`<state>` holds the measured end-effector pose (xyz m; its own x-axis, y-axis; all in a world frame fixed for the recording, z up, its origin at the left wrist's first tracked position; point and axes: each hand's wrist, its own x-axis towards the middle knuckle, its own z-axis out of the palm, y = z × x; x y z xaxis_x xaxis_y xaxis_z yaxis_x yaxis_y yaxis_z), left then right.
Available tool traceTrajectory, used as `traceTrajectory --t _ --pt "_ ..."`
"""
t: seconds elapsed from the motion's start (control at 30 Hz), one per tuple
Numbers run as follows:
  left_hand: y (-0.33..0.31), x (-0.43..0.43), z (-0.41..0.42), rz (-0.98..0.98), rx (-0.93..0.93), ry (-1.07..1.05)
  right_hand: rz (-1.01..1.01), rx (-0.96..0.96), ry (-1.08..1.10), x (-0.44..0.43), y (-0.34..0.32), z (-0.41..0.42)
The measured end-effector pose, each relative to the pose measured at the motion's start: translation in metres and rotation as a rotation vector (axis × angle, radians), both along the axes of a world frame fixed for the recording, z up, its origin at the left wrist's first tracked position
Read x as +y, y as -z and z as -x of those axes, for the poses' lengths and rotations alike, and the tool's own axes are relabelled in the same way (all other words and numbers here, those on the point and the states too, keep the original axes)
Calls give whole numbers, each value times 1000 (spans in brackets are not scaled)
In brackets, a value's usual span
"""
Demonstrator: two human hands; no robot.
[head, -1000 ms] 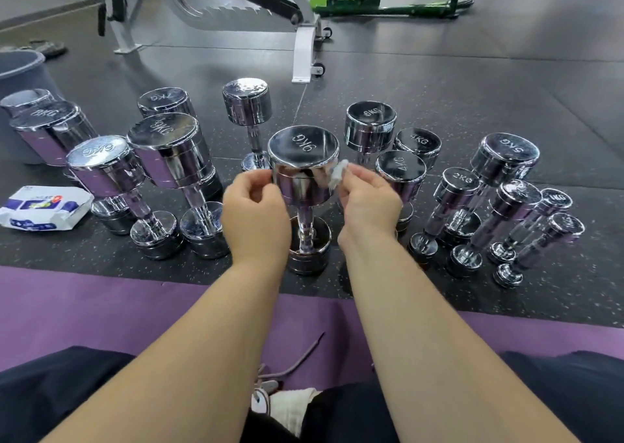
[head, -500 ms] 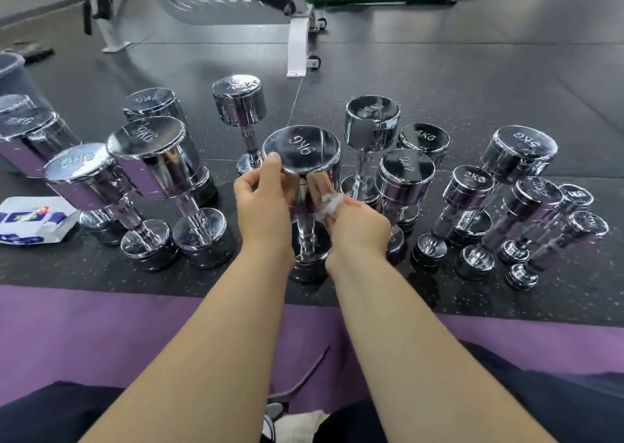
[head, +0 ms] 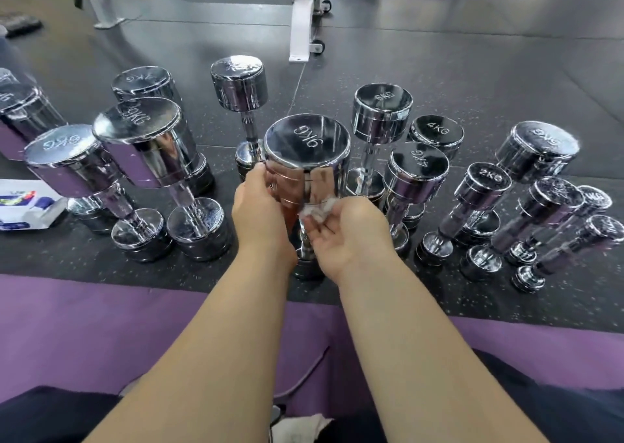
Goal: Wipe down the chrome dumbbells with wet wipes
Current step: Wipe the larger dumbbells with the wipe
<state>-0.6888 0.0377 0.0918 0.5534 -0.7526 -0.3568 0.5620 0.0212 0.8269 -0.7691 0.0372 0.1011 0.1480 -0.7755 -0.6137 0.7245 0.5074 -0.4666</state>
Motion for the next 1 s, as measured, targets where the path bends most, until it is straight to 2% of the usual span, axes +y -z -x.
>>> traceTrajectory --t 0.17,0.33,0.43,0.5,0.57,0.63,0.7,0.77,0.87,1.0 --pt "0 2 3 -6 82 1 66 -5 54 -16 -10 19" --pt "1 -3 -1 -16 92 21 39 91 -158 2 -10 11" --pt "5 -7 0 -27 92 9 29 39 -8 -15 -10 16" --pt "7 -6 -3 -134 52 26 35 69 11 -22 -13 19" --pt "7 -2 -5 -287 23 177 49 153 -123 -12 -10 21" --pt "3 4 -7 -371 94 407 79 222 -240 0 -8 20" --pt "0 11 -6 -369 199 574 75 346 -296 2 -5 22" --pt "-2 17 -2 -332 251 630 72 500 -336 2 -6 24" --pt "-9 19 -6 -261 290 613 192 697 -367 4 -6 25" --pt "-21 16 -17 -218 442 466 211 605 -282 -1 -7 26"
